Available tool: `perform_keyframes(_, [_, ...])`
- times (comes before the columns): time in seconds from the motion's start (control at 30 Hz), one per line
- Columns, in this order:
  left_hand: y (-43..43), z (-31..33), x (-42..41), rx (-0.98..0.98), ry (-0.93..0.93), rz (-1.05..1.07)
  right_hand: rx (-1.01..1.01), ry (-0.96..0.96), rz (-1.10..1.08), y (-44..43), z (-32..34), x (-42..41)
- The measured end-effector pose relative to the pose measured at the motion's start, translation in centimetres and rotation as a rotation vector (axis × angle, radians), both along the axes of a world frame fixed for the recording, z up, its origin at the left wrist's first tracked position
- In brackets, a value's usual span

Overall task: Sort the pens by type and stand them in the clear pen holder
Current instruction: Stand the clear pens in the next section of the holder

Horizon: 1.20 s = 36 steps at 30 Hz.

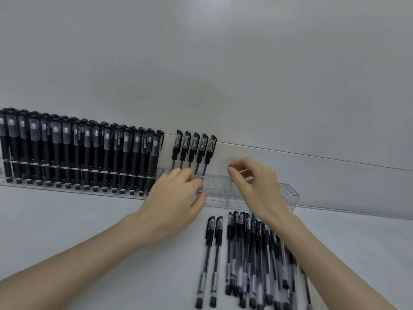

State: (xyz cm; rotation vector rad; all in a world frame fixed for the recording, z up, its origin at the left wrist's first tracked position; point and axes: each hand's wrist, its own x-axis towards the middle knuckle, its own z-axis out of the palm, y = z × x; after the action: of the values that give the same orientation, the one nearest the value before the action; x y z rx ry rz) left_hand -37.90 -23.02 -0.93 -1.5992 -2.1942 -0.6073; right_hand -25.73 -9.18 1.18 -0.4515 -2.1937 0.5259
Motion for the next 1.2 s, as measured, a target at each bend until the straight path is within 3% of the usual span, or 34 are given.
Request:
perform_keyframes(0.17, [-1.9,0.2,3.4,-0.169,-0.154,0.052,-0.013,-0.206,0.057,-0.4,-1.4,3.8])
perform_keyframes(0.47, [-3.3,-1.9,10.9,-0.073,-0.542,0.239,0.070,-0.542,0.219,-0.7,-3.5,7.8])
perform_keyframes(0.67, [-2.0,-1.8,10.4,-0.083,-0.729,0.338,0.113,-0.596,0.235,-1.1,-3.4,8.4])
perform_keyframes(0.83, [-1.6,-0.9,9.3,-0.077,-0.865,0.290,0.105,-0.595,0.246,-1.1,-3.4,8.5])
perform_keyframes(1.03, [-1.8,-0.2,8.9,-0.105,-0.877,0.290,0.072,-0.566,0.267,-0.6,-3.8,8.1])
perform_keyframes(1.2, [-2.8,-0.6,9.7,0.166,-0.993,0.144,0.007,-0.432,0.258,-0.5,-3.6,8.3])
